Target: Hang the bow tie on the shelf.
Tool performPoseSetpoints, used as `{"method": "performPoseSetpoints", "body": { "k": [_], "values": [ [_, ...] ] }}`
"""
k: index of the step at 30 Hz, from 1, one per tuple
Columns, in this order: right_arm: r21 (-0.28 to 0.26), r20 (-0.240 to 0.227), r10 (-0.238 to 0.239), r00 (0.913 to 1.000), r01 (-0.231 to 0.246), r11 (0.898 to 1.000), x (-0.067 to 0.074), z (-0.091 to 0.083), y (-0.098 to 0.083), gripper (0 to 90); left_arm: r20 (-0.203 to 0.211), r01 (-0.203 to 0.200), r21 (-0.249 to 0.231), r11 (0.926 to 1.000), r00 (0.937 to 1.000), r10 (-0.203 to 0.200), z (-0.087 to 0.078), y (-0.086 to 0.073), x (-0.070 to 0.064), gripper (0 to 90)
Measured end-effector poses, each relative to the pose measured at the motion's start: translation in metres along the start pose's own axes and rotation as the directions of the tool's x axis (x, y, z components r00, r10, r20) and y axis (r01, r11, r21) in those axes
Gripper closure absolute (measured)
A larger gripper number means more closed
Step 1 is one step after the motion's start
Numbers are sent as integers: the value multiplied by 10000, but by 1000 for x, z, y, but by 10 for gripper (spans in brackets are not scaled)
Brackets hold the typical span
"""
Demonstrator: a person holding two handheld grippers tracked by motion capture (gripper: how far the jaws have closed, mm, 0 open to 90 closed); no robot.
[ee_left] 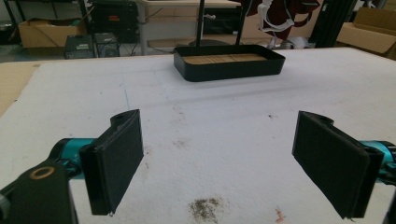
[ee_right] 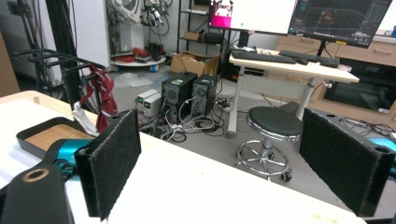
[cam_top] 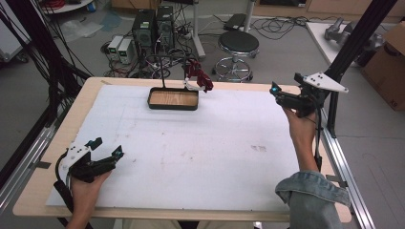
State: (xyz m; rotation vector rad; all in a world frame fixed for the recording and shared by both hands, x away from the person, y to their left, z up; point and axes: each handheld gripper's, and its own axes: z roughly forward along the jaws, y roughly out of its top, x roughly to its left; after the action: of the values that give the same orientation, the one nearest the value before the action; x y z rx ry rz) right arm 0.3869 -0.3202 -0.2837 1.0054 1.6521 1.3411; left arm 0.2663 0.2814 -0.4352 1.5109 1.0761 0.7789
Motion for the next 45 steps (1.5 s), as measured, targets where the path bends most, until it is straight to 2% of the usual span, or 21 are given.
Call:
{"method": "performPoseSetpoints", "body": {
  "k": [9,11,14,17,19,28,29,35,38,39,42,43,45],
  "values": [
    [-372,-16,285,9996,-285,9989,3,-27,-23,124,8,-13,49,10000,10000,13,1,0,-1,166],
    [-525,-38,647,9979,-648,9965,5,-37,-32,122,1,-16,47,10000,10000,16,1,0,-1,166],
    [-666,-63,874,9962,-876,9939,8,-45,-40,119,2,-4,32,10000,10000,4,1,0,-1,166],
    [-830,-129,856,9962,-864,9928,11,-51,-47,118,-9,1,24,10000,10000,-1,1,0,-1,166],
    [-964,-174,818,9965,-831,9919,18,-57,-58,118,-12,-1,43,10000,10000,1,1,0,-1,166],
    [-837,-215,792,9966,-807,9932,34,-70,-87,117,-35,28,33,10000,10000,-28,1,0,-2,166],
    [-764,-228,842,9962,-858,9934,38,-74,-96,117,-43,7,39,10000,10000,-7,1,0,-2,166],
    [-604,-264,922,9954,-937,9938,50,-80,-118,117,-42,7,44,10000,10000,-7,1,0,-2,166],
    [-528,-284,969,9949,-983,9938,55,-81,-124,117,-58,13,35,10000,10000,-13,1,0,-2,166],
    [-351,-377,1099,9932,-1112,9932,59,-82,-131,117,-57,5,60,10000,10000,-4,1,0,-2,166],
    [-259,-552,1212,9911,-1228,9921,63,-82,-137,117,-60,-33,80,10000,10000,34,1,0,-2,166],
    [-108,-659,1314,9891,-1324,9911,69,-82,-146,117,-66,-14,83,10000,10000,15,1,0,-2,166],
    [15,-716,1386,9878,-1388,9903,71,-82,-148,117,-75,4,65,10000,10000,-3,1,0,-2,166]
  ]
}}
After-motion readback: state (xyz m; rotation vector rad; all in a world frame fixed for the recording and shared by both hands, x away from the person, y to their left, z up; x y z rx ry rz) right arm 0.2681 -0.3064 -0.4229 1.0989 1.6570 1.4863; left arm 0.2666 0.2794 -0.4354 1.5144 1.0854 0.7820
